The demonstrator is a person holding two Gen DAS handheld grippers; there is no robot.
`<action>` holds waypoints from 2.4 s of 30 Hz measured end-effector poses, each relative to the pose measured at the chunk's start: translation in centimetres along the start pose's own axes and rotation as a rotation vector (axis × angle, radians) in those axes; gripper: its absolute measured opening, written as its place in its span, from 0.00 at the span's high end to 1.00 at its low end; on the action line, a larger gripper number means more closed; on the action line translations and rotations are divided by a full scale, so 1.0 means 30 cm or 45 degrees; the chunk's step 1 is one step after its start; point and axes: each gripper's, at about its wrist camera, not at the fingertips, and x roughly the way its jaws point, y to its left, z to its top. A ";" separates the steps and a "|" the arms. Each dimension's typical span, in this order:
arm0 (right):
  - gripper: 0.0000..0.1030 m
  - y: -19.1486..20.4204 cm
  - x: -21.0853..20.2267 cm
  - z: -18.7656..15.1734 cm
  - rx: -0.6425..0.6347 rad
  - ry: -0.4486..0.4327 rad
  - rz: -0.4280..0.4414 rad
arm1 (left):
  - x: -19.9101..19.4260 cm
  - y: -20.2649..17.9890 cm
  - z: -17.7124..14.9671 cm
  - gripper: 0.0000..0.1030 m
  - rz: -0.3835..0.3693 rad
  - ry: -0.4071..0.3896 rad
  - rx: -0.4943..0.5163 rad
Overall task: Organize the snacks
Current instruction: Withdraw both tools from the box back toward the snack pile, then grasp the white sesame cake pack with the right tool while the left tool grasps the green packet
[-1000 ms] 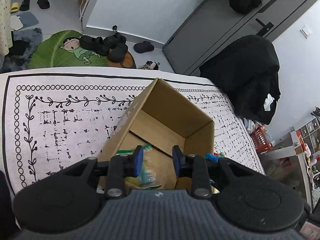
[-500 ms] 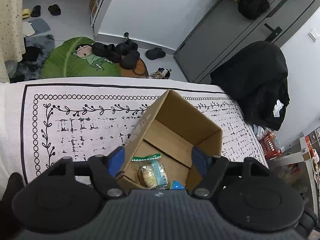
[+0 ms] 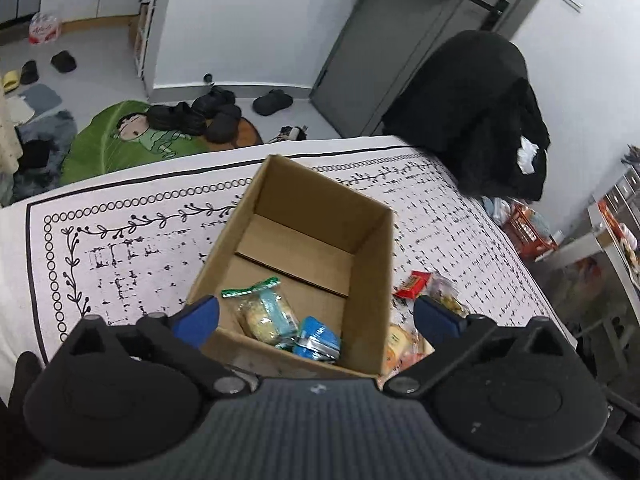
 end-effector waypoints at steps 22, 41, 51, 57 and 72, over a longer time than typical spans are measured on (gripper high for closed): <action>0.04 -0.299 -0.068 -0.041 0.097 0.008 0.075 | -0.046 -0.188 -0.149 0.00 0.012 0.060 0.169; 0.05 -0.399 0.016 -0.066 0.168 0.057 0.149 | 0.075 -0.294 -0.312 0.07 -0.016 0.181 0.259; 0.06 -0.409 0.100 -0.058 0.165 0.107 0.146 | 0.191 -0.317 -0.374 0.24 -0.029 0.270 0.256; 0.07 -0.402 0.150 -0.057 0.138 0.144 0.152 | 0.265 -0.320 -0.396 0.35 -0.019 0.321 0.252; 0.14 -0.300 0.299 -0.054 -0.072 0.227 0.077 | 0.324 -0.278 -0.408 0.69 0.033 0.376 0.188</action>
